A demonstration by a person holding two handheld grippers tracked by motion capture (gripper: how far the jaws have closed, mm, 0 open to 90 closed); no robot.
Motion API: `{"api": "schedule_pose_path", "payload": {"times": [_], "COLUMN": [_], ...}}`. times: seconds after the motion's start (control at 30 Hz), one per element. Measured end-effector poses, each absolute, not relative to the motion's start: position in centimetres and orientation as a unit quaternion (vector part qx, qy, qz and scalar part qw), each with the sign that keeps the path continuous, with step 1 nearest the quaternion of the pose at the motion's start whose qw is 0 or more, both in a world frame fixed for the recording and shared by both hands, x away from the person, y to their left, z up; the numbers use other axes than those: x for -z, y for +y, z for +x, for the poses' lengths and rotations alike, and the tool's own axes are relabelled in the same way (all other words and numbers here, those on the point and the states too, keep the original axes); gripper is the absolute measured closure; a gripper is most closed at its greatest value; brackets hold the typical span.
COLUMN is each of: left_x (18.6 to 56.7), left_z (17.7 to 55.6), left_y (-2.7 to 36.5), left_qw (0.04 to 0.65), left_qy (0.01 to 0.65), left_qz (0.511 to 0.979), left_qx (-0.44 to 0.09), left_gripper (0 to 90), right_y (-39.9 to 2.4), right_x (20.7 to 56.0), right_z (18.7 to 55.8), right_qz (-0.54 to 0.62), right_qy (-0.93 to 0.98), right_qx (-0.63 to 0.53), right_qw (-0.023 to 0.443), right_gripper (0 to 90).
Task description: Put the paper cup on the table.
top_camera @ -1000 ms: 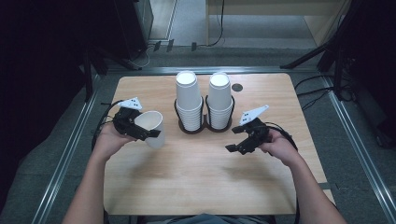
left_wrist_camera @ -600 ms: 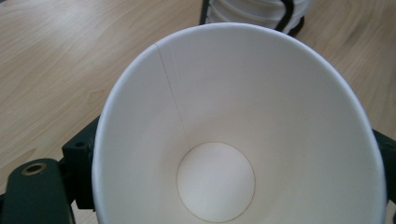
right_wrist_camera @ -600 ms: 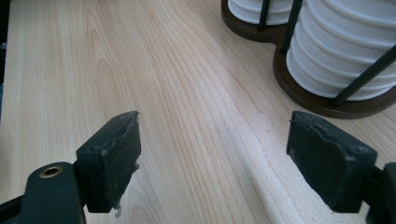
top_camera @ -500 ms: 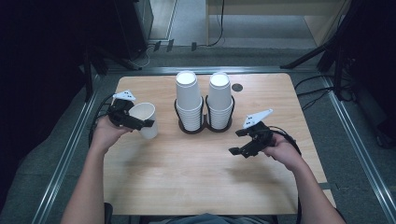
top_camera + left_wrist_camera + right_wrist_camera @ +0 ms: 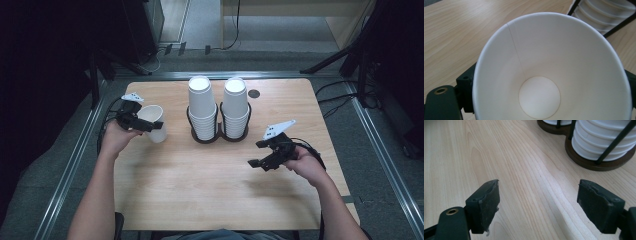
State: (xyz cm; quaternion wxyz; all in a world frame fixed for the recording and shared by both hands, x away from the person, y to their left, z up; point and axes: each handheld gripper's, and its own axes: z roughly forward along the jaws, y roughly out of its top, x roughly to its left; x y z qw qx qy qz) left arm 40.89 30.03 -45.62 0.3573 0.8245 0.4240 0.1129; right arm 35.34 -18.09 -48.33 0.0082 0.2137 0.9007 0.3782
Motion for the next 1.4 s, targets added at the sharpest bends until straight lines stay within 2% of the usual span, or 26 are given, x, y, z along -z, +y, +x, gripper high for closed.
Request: {"api": "schedule_pose_path", "payload": {"times": [0.47, 0.73, 1.4], "left_x": [46.8, 47.5, 47.5], "left_z": [41.8, 42.0, 41.6], "left_y": [30.5, 30.0, 30.0], "left_qw": [0.347, 0.33, 0.341], "left_qy": [0.458, 0.458, 0.448], "left_qz": [0.808, 0.815, 0.817], "left_qx": [-0.131, -0.129, -0.127], "left_gripper": [6.9, 5.9, 1.3], "right_y": [-18.1, -18.2, -18.1], "right_x": [48.4, 48.5, 48.4], "right_z": [35.3, 35.4, 35.4], "right_qz": [0.215, 0.215, 0.212], "right_qy": [0.902, 0.904, 0.907], "right_qx": [-0.375, -0.37, -0.364], "right_qw": [0.007, 0.009, 0.013], "right_gripper": [18.8, 18.8, 18.8]}}
